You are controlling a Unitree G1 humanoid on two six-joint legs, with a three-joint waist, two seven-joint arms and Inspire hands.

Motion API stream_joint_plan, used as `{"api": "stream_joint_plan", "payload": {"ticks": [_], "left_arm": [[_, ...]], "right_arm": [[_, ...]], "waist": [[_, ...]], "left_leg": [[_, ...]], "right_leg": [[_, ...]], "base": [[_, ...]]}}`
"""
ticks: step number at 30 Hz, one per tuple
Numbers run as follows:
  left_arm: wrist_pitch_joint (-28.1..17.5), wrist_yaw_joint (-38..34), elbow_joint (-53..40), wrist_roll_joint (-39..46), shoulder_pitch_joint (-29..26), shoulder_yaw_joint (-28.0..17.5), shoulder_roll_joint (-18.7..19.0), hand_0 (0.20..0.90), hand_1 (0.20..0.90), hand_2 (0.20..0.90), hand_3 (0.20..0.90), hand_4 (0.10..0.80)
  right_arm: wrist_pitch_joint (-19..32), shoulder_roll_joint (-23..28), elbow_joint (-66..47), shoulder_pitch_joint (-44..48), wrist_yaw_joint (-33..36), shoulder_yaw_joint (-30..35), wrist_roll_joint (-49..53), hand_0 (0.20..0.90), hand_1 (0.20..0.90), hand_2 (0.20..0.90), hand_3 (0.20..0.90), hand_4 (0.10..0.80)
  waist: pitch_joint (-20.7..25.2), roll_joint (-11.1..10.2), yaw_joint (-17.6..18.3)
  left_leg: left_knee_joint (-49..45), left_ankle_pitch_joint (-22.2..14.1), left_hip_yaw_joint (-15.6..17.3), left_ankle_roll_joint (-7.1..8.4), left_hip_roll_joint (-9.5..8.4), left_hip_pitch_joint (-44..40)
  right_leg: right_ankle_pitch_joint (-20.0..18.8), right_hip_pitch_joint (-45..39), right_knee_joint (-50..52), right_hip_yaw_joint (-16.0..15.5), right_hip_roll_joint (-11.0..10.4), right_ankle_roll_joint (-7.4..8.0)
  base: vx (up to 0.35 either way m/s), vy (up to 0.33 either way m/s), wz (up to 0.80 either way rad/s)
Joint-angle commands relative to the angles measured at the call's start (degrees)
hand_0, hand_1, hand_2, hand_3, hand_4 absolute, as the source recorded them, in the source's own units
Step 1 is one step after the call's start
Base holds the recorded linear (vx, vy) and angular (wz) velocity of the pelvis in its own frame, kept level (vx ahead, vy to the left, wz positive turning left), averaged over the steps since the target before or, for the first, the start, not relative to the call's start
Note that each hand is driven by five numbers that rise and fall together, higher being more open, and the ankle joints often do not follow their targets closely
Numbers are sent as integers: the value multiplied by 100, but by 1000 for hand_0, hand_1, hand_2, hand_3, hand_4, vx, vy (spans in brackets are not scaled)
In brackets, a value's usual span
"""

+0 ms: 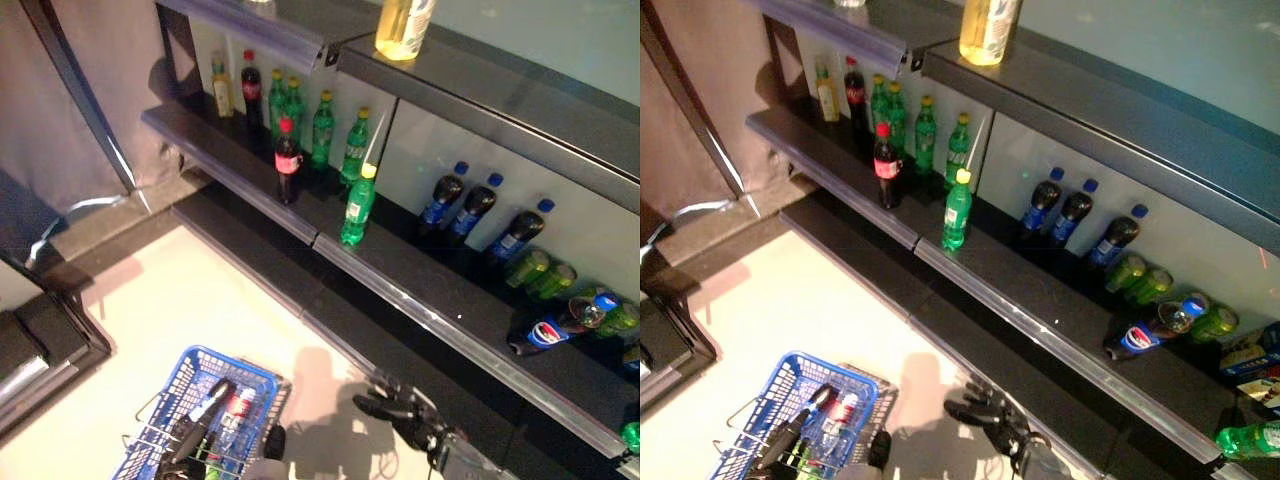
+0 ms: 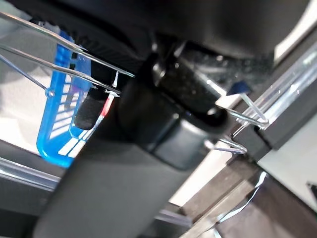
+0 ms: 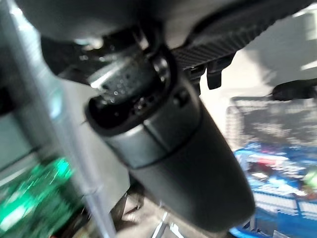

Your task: Pick up the drink and place into the basket.

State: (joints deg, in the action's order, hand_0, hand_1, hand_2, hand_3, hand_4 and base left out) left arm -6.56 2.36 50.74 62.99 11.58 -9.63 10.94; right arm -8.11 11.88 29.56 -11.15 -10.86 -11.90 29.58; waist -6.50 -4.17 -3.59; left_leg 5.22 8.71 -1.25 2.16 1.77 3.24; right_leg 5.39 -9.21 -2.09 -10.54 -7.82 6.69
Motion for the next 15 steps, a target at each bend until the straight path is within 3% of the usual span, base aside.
{"api": "stream_joint_plan", "payload": {"ticks": [1,8,15], "left_arm": [[-374,318,-220,-233,-275,21,-125,300,300,300,200,100],[-261,195,1259,-908,-701,108,-198,300,300,300,200,100],[-274,310,1940,-979,-966,170,-253,300,300,300,200,100]], "right_arm": [[462,38,30,205,16,-18,129,900,900,900,900,800],[1240,-205,2731,580,237,271,-961,900,900,900,900,800],[1737,-283,3577,796,537,422,-1211,900,900,900,900,800]], "waist": [[401,207,-66],[424,259,-57],[426,276,-51]], "left_leg": [[-22,-459,-120,190,390,-494],[-22,-496,-56,204,420,-470],[-22,-518,-19,214,442,-438]], "right_leg": [[-1094,429,-274,-6,-382,58],[-1112,460,-291,-44,-423,80],[-1101,478,-291,-55,-427,88]], "base": [[-13,1,-8],[-39,12,-3],[-29,5,-1]]}}
